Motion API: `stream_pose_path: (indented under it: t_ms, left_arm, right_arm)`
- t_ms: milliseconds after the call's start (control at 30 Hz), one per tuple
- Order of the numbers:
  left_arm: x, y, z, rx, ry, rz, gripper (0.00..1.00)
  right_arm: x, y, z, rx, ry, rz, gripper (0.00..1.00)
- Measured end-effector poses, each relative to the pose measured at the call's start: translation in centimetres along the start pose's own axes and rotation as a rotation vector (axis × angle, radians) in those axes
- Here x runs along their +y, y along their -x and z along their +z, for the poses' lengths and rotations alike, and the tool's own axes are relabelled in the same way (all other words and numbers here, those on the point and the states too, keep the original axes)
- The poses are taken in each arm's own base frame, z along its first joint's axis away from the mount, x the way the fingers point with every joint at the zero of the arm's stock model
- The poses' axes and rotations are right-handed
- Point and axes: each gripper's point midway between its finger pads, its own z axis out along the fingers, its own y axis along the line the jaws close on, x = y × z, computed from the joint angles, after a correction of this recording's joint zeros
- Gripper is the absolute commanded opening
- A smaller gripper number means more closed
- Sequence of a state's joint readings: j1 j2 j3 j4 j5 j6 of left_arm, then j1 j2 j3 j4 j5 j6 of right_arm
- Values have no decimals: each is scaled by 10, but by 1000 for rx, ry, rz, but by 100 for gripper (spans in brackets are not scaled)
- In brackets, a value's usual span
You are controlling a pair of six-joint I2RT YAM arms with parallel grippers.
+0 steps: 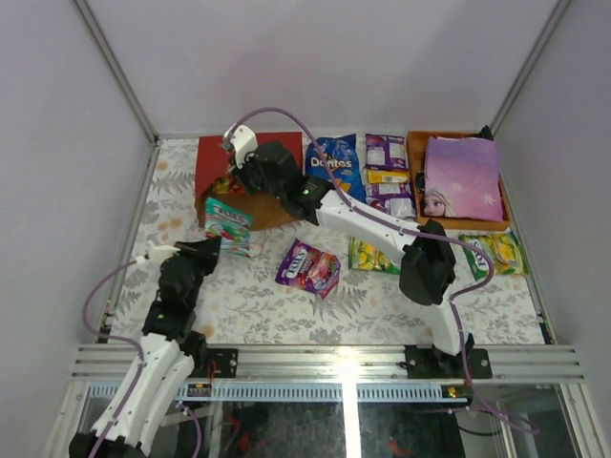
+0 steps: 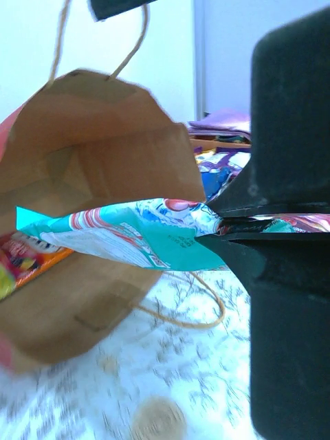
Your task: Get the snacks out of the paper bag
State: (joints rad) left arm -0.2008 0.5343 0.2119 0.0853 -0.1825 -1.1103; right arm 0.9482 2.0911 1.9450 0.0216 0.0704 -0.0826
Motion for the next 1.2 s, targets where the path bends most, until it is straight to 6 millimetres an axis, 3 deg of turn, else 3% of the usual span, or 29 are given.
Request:
stream_pose_path:
  t_ms: [133,367,500,600,733,833,967,1067,1200]
  left_arm:
    - [27,15,-23,-65,103,-59,0]
    - [116,4,-54,-89,482,-136,0]
    - [138,10,-65,-156,595,-180,0]
    - [140,25,-74,-238,646,-219,0]
    - [121,57,-85,-371,667,-249,0]
    - [114,75,-90,-452,690,-237,11]
    - [123,77,-90,-473,752,-203,9]
    - [129,75,-86,-472,779,-185,1]
    - [137,72,-75,-476,795,-190,0]
  right_arm:
    - [-2,14,-10,-28,-2,6,0]
    - [-3,24,-13,-53,-3,10,0]
    - [-3,20,-13,-46,-4,7,0]
    - [-3,19,-12,-42,-6,2,0]
    - [-8,18,-13,-34,-28,-1,0]
    - [-12,24,-14,-37,-36,6,0]
    - [-17,35,-16,-58,-46,18,0]
    - [-21,33,-16,-52,-56,23,0]
    - [-24,30,-16,-40,-63,28,0]
